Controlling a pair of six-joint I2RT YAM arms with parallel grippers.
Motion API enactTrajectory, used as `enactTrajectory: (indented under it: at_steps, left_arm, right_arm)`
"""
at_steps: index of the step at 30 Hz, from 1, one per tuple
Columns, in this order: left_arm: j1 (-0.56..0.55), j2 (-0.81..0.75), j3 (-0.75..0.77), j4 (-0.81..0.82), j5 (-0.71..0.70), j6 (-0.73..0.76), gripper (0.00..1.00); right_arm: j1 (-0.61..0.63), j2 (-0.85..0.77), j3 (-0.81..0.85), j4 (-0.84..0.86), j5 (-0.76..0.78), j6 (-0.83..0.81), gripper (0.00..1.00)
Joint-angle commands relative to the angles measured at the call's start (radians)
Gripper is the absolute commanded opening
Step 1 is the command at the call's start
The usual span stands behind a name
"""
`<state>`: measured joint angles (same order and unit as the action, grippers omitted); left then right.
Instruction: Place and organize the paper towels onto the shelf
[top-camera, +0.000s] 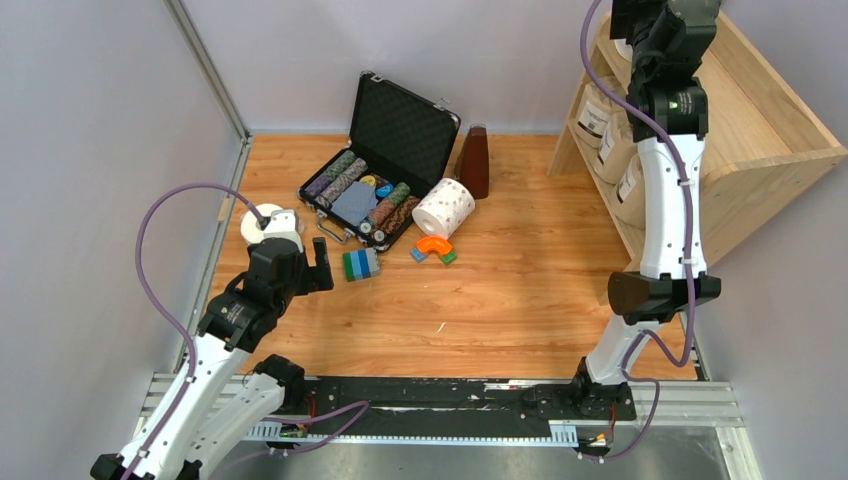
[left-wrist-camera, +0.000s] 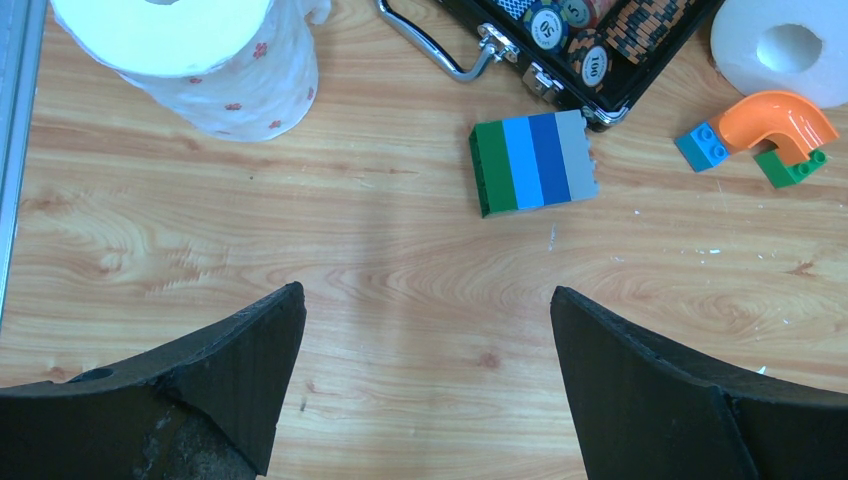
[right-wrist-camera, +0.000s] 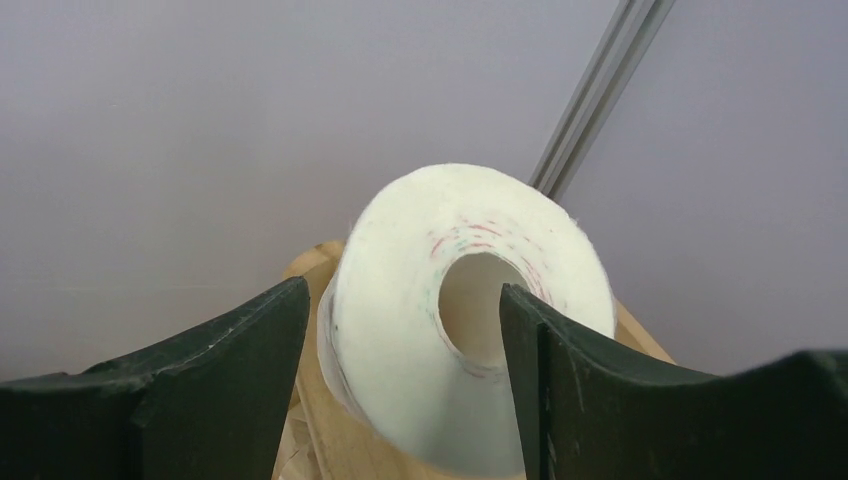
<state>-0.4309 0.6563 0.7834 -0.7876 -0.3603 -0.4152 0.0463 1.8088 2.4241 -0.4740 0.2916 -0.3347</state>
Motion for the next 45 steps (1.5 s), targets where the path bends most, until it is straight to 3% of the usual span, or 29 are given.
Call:
enactTrajectory:
  at_steps: [1, 7, 19, 27, 35, 45]
  left_arm:
    - [0.004, 0.002, 0.001, 0.031, -0.006, 0.015, 1.00]
    - [0.004, 0.002, 0.001, 0.030, -0.006, 0.015, 1.00]
    - [0.005, -0.011, 0.001, 0.033, -0.003, 0.015, 1.00]
    - [0.004, -0.019, -0.001, 0.034, 0.005, 0.016, 1.00]
    - [0.004, -0.027, -0.003, 0.037, 0.010, 0.016, 1.00]
    - [0.004, -0.027, -0.003, 0.037, 0.013, 0.017, 1.00]
  right_arm:
    - [-0.002, 0.012, 0.027, 0.078, -0.018, -0.038, 0.70]
    - [-0.003, 0.013, 0.008, 0.098, -0.002, -0.053, 0.74]
    - [-0.003, -0.116, -0.052, 0.143, -0.115, -0.045, 1.00]
    - [-0.003, -0.238, -0.164, 0.154, -0.170, 0.022, 1.00]
    - [-0.019, -0.358, -0.352, 0.153, -0.085, 0.100, 1.00]
    - [-0.092, -0.356, -0.450, 0.110, -0.054, 0.281, 1.00]
